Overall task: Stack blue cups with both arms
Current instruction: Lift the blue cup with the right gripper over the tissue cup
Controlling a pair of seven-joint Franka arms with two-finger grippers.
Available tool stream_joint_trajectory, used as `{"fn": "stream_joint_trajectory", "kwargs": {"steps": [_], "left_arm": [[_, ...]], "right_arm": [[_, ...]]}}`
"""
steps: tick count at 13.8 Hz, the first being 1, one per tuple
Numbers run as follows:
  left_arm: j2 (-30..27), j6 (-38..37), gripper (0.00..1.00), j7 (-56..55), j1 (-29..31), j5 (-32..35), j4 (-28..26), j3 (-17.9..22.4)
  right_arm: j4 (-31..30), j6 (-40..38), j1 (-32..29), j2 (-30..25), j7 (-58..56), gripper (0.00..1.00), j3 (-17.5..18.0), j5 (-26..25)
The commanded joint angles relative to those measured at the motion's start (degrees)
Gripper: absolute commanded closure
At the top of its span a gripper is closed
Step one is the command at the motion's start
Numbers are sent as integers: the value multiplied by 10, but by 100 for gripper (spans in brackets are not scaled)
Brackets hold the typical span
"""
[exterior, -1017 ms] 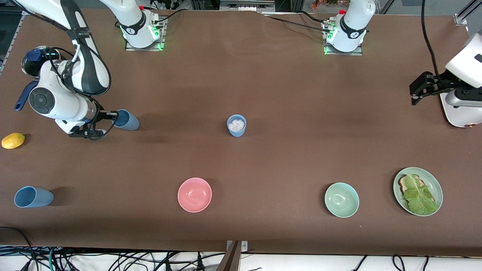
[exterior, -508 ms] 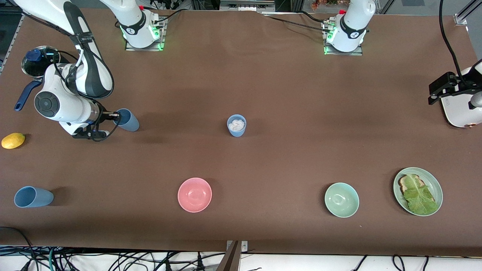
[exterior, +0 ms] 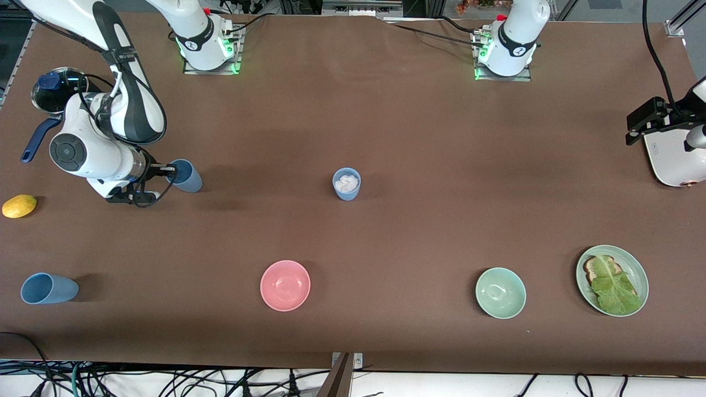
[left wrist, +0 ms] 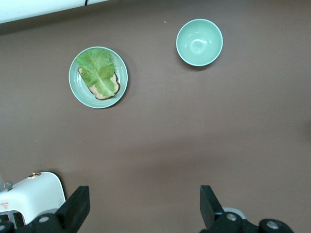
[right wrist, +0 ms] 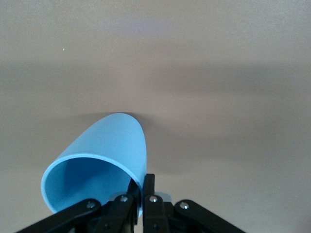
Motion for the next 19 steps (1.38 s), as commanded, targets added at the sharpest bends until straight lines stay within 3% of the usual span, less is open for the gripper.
{"fn": "stream_joint_trajectory", "kwargs": {"steps": [1,4,11,14,19], "left_arm": [[-25,-6,0,-9,0,-14,-25,2],[-26,-7,0,-13,0,-14,-25,4],[-26,-13,0,-31,0,-15,-25,9],[-26,-14,0,-34,0,-27,-25,9],[-26,-24,0,-62,-5,-32,-24,9]], "right_arm": [[33,-27,1,-8,3,100,12,1],[128,-131,1,-7,5,100,27,3],[285,-248,2,-10,44,100,91,22],[319,-251,18,-4,130,100,134,38],[369,-244,102,30,265,100,140,40]]}}
